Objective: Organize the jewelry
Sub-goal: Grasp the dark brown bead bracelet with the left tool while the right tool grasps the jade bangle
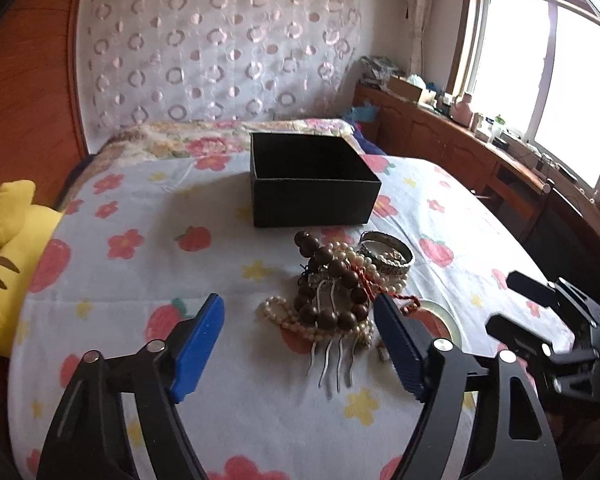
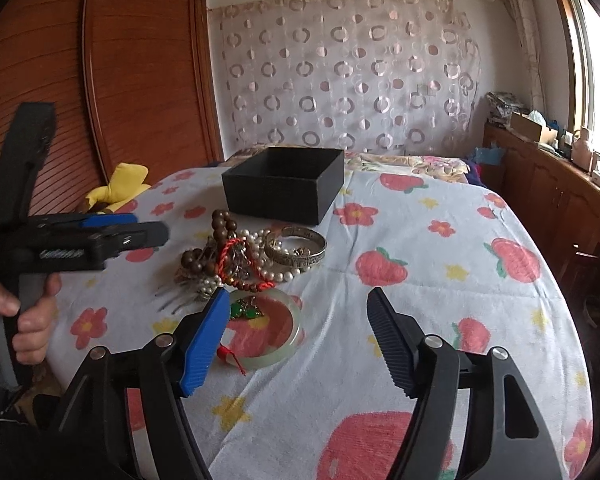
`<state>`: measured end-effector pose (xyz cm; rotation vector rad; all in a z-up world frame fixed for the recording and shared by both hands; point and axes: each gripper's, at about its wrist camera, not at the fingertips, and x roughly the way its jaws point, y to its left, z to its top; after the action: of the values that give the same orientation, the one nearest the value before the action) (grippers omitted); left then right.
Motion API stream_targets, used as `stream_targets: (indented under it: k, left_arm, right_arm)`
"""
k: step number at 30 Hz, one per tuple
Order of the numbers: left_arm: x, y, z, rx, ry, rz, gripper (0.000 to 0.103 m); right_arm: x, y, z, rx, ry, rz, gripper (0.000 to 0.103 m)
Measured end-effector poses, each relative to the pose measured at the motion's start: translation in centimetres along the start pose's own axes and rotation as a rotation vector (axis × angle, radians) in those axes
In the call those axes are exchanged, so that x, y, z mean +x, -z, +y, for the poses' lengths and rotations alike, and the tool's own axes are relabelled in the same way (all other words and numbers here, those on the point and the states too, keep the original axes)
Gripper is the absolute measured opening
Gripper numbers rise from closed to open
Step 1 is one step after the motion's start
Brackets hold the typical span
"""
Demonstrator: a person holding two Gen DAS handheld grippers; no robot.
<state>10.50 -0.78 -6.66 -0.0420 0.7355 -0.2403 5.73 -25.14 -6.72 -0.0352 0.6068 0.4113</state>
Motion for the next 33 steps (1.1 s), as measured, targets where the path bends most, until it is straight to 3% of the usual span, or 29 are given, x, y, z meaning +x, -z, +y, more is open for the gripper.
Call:
stream_targets:
  k: [6,19,21,22,23,28,33]
  left_arm:
    - [2.2,-1.3,0.0,-0.003,0.004,0.037,0.065]
    - [7.7,-3.9,-0.1,-0.068,0.092,0.17,0.036]
    - [8.1,-4.1,0.1,-0.087,0.107,0.178,0.029]
    - [8.2,-4.3,0.2,-0.097,0.114,0.184,0.015]
    - [8.3,-4.4,0.2,-0.101,0.122,0.189,0.013]
    - [7.2,-5.1,0.1,-0.063,0.107,0.152,0.012]
    - [3.4,-6.4,-0.5,-0.035,0.125,0.072,0.012]
  right_arm:
    - [0.2,0.2,-0.4,0.005,0.003,0.007,0.073]
    - [0.7,0.1,0.0,-0.013,-0.009,0.018,0.073]
    - [0.8,0.0,0.1,-0.018,-0.009,0.02,0.073]
    - [1.0,0.0,0.0,-0.018,-0.01,0.023,0.073]
    - [1.1,0.0,-0.1,-0.015,-0.013,0.027,0.073]
    - [1.1,-0.1,-0.2,-0.017,-0.016,0.033,0.073]
    - [1.2,-0.5,-0.6,-0.02,-0.018,0.042,0.073]
